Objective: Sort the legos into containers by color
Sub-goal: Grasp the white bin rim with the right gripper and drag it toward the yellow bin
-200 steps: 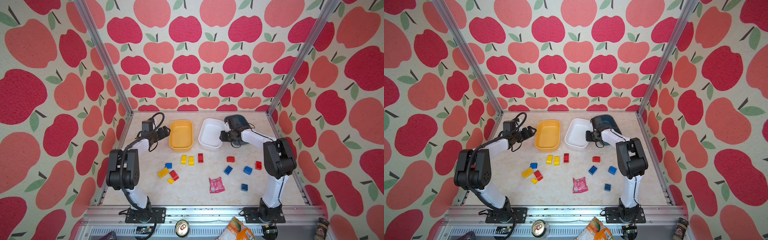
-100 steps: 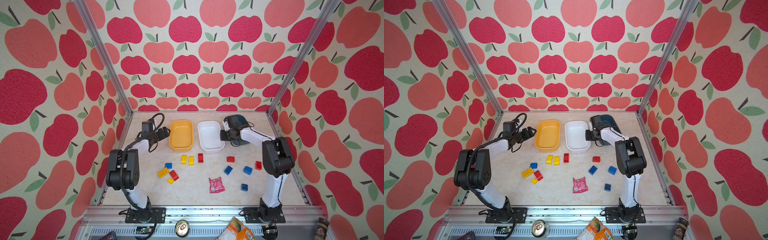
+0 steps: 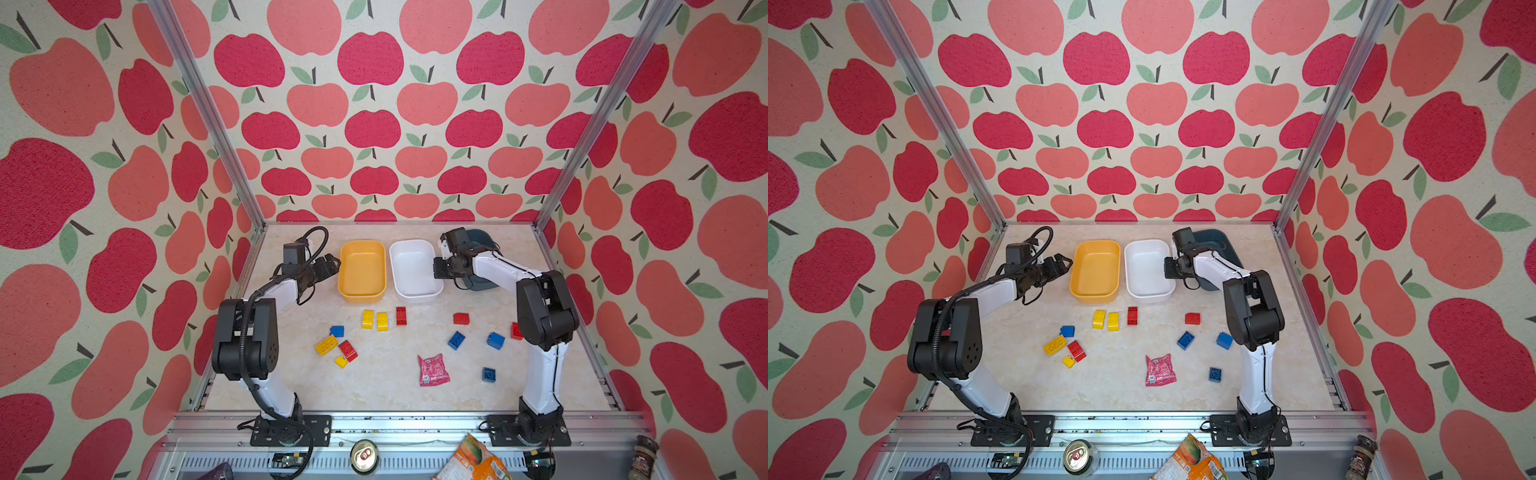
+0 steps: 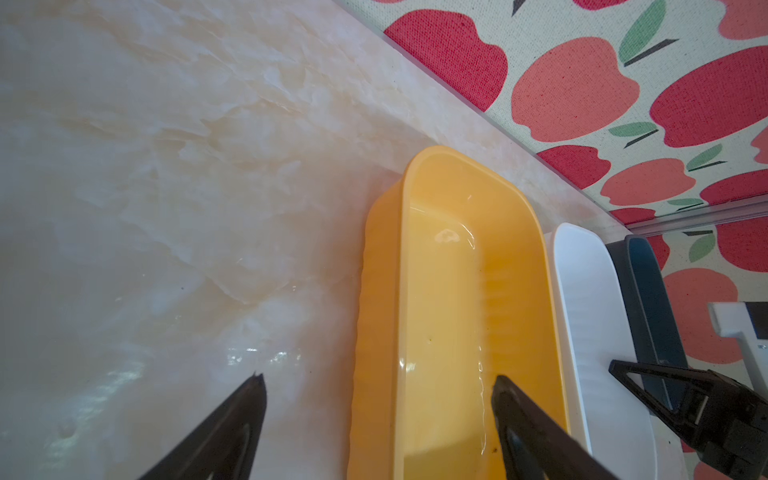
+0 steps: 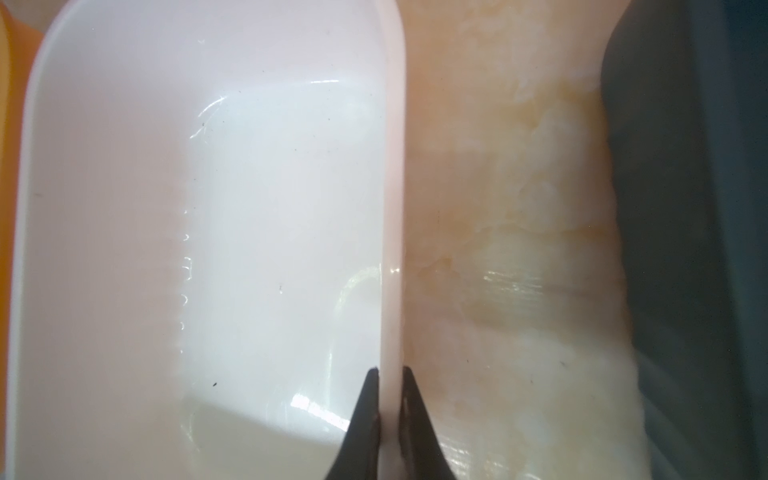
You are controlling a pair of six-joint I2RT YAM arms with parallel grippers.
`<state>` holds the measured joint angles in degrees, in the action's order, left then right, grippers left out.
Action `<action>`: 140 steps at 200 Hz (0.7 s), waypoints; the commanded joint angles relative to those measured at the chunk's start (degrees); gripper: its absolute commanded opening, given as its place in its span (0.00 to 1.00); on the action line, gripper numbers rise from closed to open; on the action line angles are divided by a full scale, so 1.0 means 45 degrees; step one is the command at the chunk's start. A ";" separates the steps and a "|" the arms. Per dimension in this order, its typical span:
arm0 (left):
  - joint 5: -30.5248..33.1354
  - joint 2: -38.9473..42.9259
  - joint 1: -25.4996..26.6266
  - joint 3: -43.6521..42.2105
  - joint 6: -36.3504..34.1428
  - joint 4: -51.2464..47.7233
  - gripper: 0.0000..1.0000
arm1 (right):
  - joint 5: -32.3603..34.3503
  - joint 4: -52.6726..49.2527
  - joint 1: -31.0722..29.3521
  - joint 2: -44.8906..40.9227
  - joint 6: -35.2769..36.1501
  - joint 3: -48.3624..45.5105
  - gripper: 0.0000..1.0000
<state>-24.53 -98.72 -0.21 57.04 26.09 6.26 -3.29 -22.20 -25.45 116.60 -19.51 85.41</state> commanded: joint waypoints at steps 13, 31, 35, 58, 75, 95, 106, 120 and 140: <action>-0.0149 0.0347 -0.0124 -0.0183 -0.0133 0.0132 0.87 | 0.0056 -0.0365 -0.0142 0.0374 -0.0622 0.0354 0.08; -0.0147 0.0298 -0.0151 -0.0192 -0.0133 0.0151 0.87 | -0.0117 -0.0304 -0.0198 0.0412 -0.0827 0.0356 0.08; -0.0153 0.0283 -0.0149 -0.0185 -0.0133 0.0151 0.87 | -0.0142 -0.0285 -0.0207 0.0435 -0.0868 0.0357 0.08; -0.0137 0.0258 -0.0160 -0.0228 -0.0095 0.0210 0.87 | -0.0301 -0.0246 -0.0332 0.0486 -0.1051 0.0392 0.08; -0.0118 0.0272 -0.0152 -0.0266 -0.0089 0.0249 0.87 | -0.0336 -0.0243 -0.0428 0.0513 -0.1133 0.0406 0.08; -0.0117 0.0288 -0.0150 -0.0275 -0.0074 0.0244 0.87 | -0.0328 -0.0263 -0.0496 0.0529 -0.1267 0.0445 0.08; -0.0115 0.0298 -0.0168 -0.0294 -0.0092 0.0237 0.87 | -0.0332 -0.0245 -0.0522 0.0523 -0.1375 0.0436 0.08; -0.0098 0.0339 -0.0170 -0.0311 -0.0076 0.0230 0.87 | -0.0329 -0.0243 -0.0533 0.0553 -0.1550 0.0418 0.08; -0.0095 0.0346 -0.0169 -0.0341 -0.0087 0.0249 0.87 | -0.0403 -0.0187 -0.0552 0.0591 -0.1777 0.0386 0.08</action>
<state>-24.53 -98.70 -0.58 56.18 26.09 6.28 -3.60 -21.96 -27.38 117.36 -24.93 86.30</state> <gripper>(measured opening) 0.873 0.098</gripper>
